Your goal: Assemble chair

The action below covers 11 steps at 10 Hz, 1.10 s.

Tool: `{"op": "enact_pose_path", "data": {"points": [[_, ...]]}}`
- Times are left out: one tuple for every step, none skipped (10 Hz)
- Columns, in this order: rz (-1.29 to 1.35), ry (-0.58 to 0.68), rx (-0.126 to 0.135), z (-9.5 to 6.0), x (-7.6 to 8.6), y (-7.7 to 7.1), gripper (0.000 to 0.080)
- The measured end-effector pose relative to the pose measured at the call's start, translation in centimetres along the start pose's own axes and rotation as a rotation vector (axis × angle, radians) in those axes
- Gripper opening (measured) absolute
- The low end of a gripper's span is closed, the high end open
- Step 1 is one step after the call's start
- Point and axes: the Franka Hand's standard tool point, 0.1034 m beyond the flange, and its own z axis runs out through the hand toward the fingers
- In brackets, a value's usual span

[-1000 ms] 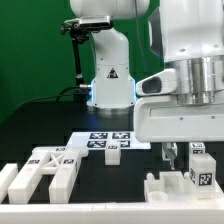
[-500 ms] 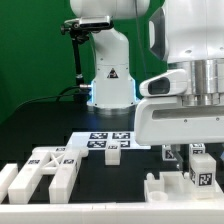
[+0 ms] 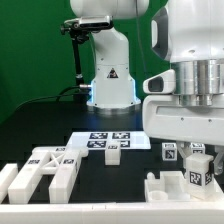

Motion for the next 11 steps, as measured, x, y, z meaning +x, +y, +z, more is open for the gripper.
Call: {"op": "enact_pose_path", "data": {"points": [[0.235, -0.007, 0.012, 0.0, 0.1, -0.2, 0.0286], [0.415, -0.023, 0.028, -0.1, 0.3, -0.3, 0.0287], [0.455, -0.031, 0.032, -0.1, 0.2, -0.3, 0.0287], [0.441, -0.03, 0.032, -0.1, 0.2, -0.3, 0.0287], [0.421, -0.03, 0.032, -0.1, 0.2, -0.3, 0.0287], [0.389, -0.028, 0.03, -0.1, 0.2, -0.3, 0.0359], [0.158, -0.022, 0.029, 0.0, 0.4, -0.2, 0.0359], [-0.037, -0.022, 0.032, 0.0, 0.9, 0.1, 0.0544], [-0.202, -0.025, 0.034, 0.0, 1.2, 0.2, 0.0616], [-0.301, -0.029, 0.033, 0.0, 1.4, 0.5, 0.0616], [-0.35, -0.026, 0.03, 0.1, 1.4, 0.5, 0.0643]]}}
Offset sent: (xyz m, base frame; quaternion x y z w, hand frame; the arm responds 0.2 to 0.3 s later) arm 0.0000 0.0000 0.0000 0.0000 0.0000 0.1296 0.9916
